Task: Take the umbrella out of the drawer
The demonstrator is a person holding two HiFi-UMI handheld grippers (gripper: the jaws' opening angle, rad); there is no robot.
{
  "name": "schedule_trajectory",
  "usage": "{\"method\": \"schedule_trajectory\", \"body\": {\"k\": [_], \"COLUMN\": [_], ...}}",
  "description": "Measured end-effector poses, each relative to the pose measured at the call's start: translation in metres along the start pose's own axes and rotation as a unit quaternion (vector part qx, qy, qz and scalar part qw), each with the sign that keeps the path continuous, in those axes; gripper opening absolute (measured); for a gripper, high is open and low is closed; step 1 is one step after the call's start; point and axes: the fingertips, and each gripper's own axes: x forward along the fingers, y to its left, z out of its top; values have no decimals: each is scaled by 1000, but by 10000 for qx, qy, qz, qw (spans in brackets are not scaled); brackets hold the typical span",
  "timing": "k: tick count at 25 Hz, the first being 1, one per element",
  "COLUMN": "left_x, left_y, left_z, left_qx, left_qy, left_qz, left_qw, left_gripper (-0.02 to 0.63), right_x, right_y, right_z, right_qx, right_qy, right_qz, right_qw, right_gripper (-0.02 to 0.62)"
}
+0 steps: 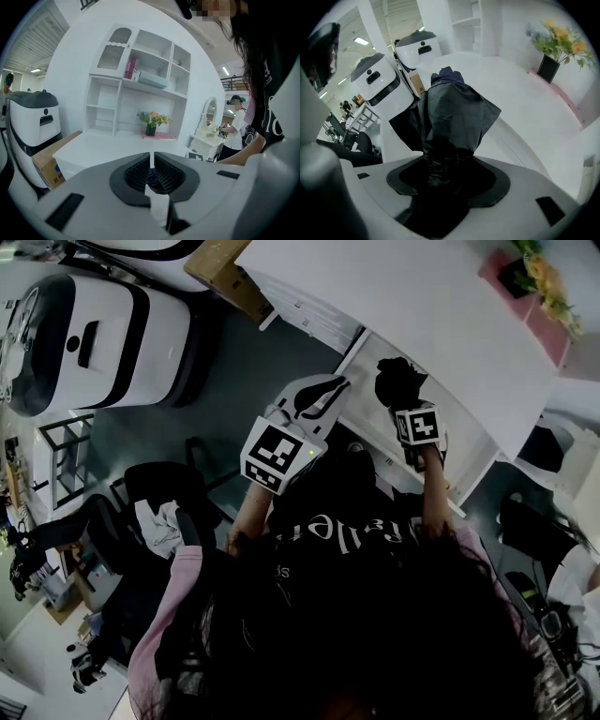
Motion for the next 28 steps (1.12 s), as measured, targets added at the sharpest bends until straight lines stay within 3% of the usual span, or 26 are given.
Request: {"method": "schedule_trajectory", "body": {"k": [10, 15, 28], "left_x": [6, 1, -19], "left_y": [-23, -41, -106], "left_z": [7, 10, 3], "left_qx": [63, 70, 145], "left_qy": [14, -30, -161], "left_qz": [40, 11, 190], "left_qw": [10000, 10000, 9996], "left_gripper": [26, 26, 26], "right_x": [-89, -129, -195], "right_y": [18, 34, 46], "right_z": [18, 20, -21], "right_qx": [194, 529, 709], "right_qy": [-1105, -1536, -1940], "right_qz": [150, 312, 554], "right_qw": [9936, 9862, 9769], "right_gripper": [276, 276, 276]}}
